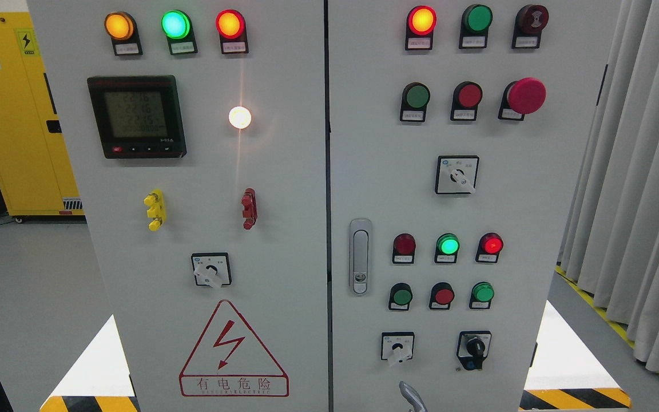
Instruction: Press green start button
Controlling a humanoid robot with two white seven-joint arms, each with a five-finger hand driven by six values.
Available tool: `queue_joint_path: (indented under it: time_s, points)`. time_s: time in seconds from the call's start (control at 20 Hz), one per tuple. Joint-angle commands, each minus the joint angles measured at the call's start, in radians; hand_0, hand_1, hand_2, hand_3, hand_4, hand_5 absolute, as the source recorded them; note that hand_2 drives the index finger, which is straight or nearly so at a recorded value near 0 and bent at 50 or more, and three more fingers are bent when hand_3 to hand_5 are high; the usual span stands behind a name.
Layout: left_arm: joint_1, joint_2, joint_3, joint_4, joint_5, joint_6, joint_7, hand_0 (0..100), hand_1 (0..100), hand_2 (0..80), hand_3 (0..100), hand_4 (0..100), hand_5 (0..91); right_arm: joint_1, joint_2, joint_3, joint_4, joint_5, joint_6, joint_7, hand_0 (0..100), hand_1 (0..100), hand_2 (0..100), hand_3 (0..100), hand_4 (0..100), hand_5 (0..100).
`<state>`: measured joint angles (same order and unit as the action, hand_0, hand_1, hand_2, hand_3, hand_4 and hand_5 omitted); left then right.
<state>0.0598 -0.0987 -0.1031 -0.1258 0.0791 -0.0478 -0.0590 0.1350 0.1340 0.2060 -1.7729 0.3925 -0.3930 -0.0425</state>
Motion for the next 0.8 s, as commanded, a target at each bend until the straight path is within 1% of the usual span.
queue_joint_path:
  time_s: [0.0,0.05,0.1,0.15,0.2,0.25,0.3,0.35,0.4,0.45,0.5,0.55,0.6,0.65,0.75]
  points:
    - [0.0,0.001,0.0,0.0,0.001,0.0,-0.001,12,56,0.0,0,0,0.0,-0.003,-0.002,-0.034,-0.01,0.178,-0.009,-0.016,30,73,0,12,16,9]
    - [0.0,0.001,0.0,0.0,0.001,0.0,-0.001,12,56,0.0,0,0,0.0,-0.005,-0.002,-0.046,-0.01,0.221,-0.009,-0.023,30,73,0,17,23,13]
    - [0.0,0.001,0.0,0.0,0.001,0.0,-0.001,12,56,0.0,0,0,0.0,-0.009,-0.002,-0.062,-0.01,0.276,-0.009,-0.033,31,73,0,27,36,25]
    - [0.0,0.001,0.0,0.0,-0.001,0.0,-0.001,12,56,0.0,0,0,0.0,-0.014,-0.002,-0.079,-0.01,0.334,-0.009,-0.043,31,73,0,30,40,28]
    - [0.0,0.001,0.0,0.0,0.001,0.0,-0.001,12,56,0.0,0,0,0.0,-0.017,-0.002,-0.097,-0.01,0.391,-0.009,-0.059,31,74,0,45,55,57]
    - [0.0,-0.001,0.0,0.0,-0.001,0.0,-0.001,12,56,0.0,0,0,0.0,-0.024,-0.002,-0.111,-0.01,0.441,-0.009,-0.077,31,75,0,53,64,64]
    - [0.0,0.001,0.0,0.0,0.001,0.0,-0.001,12,56,0.0,0,0,0.0,-0.029,-0.002,-0.122,-0.01,0.494,-0.009,-0.089,32,75,0,58,68,68]
    - [0.0,-0.001,0.0,0.0,-0.001,0.0,-0.001,12,56,0.0,0,0,0.0,-0.035,-0.002,-0.131,-0.01,0.546,-0.009,-0.096,35,76,0,64,73,73]
    - [0.0,0.001,0.0,0.0,-0.001,0.0,-0.001,12,56,0.0,0,0,0.0,-0.04,-0.002,-0.143,-0.011,0.592,-0.009,-0.1,36,77,0,68,75,76]
    - [0.0,0.001,0.0,0.0,0.001,0.0,-0.001,12,56,0.0,0,0,0.0,-0.05,-0.002,-0.157,-0.011,0.633,-0.009,-0.108,41,78,0,72,78,81]
    - [0.0,0.001,-0.001,0.0,0.001,0.0,-0.001,12,56,0.0,0,0,0.0,-0.06,-0.002,-0.171,-0.01,0.675,-0.009,-0.117,44,80,0,74,79,84]
    - [0.0,0.001,0.0,0.0,0.001,0.0,-0.001,12,56,0.0,0,0,0.0,-0.073,-0.002,-0.183,-0.011,0.715,-0.009,-0.125,44,80,0,75,80,86]
    - [0.0,0.001,0.0,0.0,0.001,0.0,-0.001,12,56,0.0,0,0,0.0,-0.09,-0.001,-0.194,-0.011,0.758,-0.007,-0.132,44,82,0,78,82,90]
    - [0.0,0.001,0.0,0.0,0.001,0.0,-0.001,12,56,0.0,0,0,0.0,-0.104,-0.001,-0.201,-0.013,0.79,-0.006,-0.14,47,83,0,79,83,93]
    - [0.0,-0.001,0.0,0.0,0.001,0.0,-0.001,12,56,0.0,0,0,0.0,-0.127,-0.001,-0.212,-0.02,0.847,-0.003,-0.155,48,84,0,80,83,94]
